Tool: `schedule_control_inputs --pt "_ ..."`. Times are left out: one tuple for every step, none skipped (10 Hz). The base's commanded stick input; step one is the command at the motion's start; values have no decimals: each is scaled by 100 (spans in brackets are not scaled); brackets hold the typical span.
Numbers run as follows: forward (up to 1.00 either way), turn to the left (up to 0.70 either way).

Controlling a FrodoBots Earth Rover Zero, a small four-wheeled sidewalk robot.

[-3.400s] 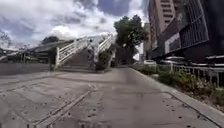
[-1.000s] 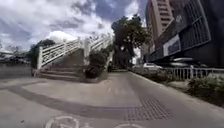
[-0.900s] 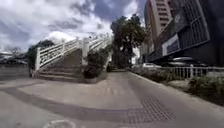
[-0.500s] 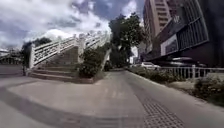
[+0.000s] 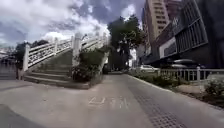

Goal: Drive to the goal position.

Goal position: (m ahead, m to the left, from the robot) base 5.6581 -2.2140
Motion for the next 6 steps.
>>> schedule_control_inputs --pt "70 0" --pt "70 0" --pt "70 0" --pt "70 0" --pt "70 0" --pt "70 0"
